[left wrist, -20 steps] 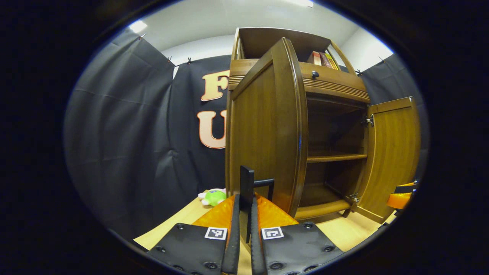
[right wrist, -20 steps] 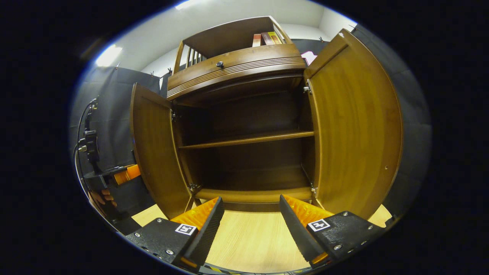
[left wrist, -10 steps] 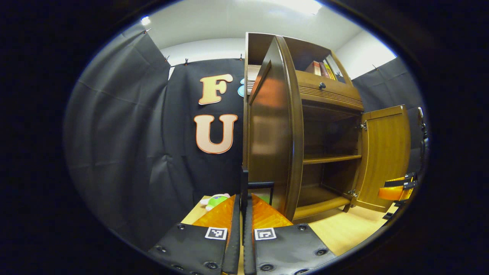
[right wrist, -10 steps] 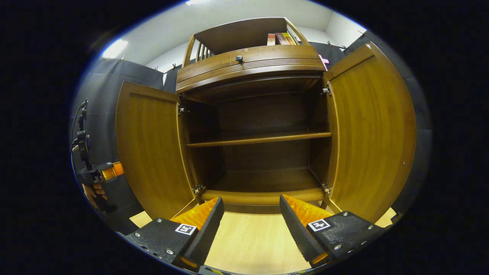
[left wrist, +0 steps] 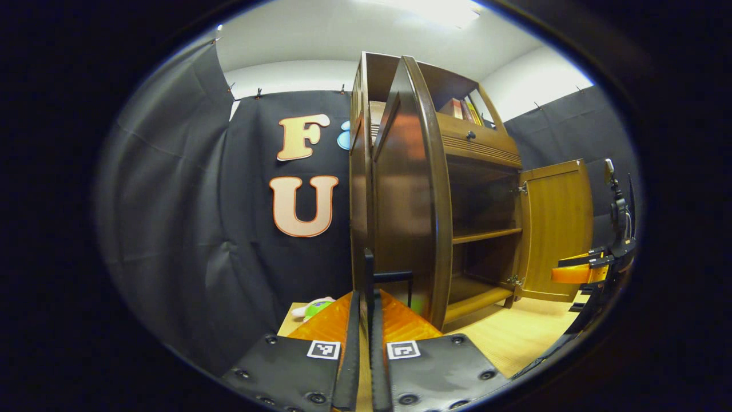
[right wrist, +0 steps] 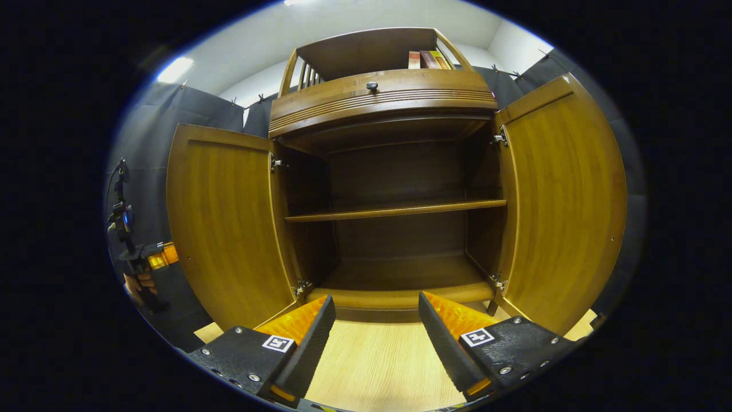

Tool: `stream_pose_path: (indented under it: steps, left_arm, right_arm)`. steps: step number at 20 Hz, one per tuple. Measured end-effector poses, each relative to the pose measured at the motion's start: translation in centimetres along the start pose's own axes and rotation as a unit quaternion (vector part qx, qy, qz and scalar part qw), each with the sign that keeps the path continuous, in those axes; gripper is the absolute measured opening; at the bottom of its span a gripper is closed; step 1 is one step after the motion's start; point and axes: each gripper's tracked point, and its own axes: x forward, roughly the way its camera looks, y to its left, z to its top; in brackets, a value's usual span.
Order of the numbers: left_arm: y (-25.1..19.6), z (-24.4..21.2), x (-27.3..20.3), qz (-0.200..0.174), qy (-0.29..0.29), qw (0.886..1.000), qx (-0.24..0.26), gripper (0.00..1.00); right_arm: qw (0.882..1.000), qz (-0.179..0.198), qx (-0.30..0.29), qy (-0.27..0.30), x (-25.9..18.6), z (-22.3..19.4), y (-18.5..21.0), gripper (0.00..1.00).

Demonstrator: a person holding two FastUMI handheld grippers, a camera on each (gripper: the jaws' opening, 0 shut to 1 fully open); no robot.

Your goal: Open the right door of the double-door shoe cabinet with the right hand, and open the left door with the left hand.

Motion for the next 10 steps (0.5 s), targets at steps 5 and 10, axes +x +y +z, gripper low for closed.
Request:
stream_pose_path:
  steps: [5, 10]
  left_arm:
    - [0.2, 0.1, -3.0, 0.024, 0.007, 1.000, -0.002, 0.17]
    - [-1.7, 3.4, -7.2, 0.067, 0.009, 0.998, 0.013, 0.17]
  right_arm:
    - [1.000, 0.000, 0.005, -0.003, 0.1, 0.4, -0.5, 1.00]
    - [1.000, 0.008, 0.016, -0.002, 1.0, 0.6, -2.1, 0.91]
